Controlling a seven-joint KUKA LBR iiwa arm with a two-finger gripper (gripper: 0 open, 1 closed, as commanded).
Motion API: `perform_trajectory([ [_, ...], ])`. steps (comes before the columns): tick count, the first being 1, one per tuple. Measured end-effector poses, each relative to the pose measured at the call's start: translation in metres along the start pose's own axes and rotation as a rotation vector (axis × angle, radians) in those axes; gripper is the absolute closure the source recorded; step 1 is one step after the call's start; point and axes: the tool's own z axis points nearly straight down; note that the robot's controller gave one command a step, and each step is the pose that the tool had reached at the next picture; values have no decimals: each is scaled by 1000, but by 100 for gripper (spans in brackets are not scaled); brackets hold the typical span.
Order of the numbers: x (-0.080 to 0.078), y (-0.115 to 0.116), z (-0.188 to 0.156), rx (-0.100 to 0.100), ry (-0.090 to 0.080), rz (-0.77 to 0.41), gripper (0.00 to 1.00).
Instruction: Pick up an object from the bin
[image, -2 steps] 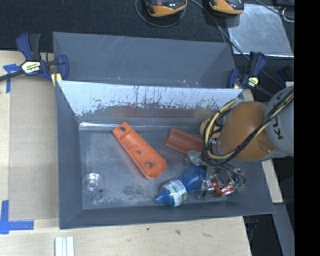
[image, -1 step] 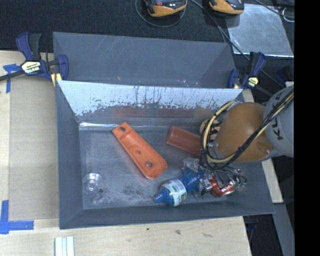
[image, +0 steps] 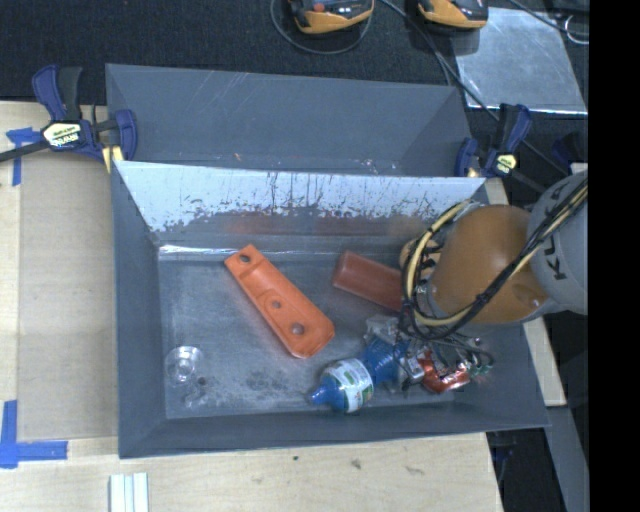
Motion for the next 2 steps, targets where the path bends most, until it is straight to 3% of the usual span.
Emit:
perform_trajectory([
  [1,-6,10,-85,4,-10,40,100],
  [2,0,1,-170,4,-8,6,100],
])
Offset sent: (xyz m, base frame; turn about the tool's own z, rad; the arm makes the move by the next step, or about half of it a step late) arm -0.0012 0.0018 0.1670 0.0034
